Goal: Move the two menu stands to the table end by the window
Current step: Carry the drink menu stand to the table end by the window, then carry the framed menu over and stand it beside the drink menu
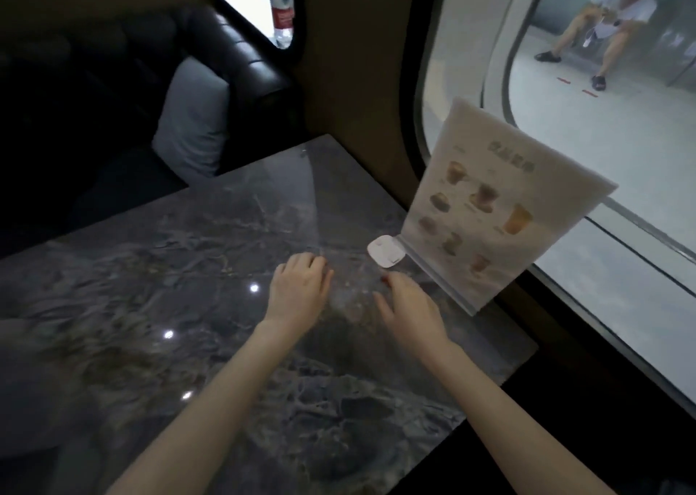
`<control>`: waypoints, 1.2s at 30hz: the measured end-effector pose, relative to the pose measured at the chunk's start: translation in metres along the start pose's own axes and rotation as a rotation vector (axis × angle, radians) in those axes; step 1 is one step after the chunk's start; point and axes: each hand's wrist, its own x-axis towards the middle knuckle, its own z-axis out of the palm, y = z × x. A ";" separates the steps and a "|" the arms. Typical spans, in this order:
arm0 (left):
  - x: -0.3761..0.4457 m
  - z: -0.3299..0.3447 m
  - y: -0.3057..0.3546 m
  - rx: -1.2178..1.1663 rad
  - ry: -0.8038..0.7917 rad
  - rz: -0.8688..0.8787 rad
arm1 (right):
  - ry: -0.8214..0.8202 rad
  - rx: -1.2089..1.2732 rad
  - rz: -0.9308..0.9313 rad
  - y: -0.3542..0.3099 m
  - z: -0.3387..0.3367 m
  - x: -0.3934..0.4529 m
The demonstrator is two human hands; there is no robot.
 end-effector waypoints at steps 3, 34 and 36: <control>-0.038 -0.024 -0.033 0.086 0.089 -0.022 | 0.004 0.010 -0.150 -0.049 0.012 -0.001; -0.413 -0.107 -0.318 -0.013 0.318 -0.938 | -0.502 0.269 -0.626 -0.350 0.224 -0.146; -0.409 -0.105 -0.333 -0.204 0.379 -1.019 | -0.551 0.417 -0.475 -0.356 0.225 -0.151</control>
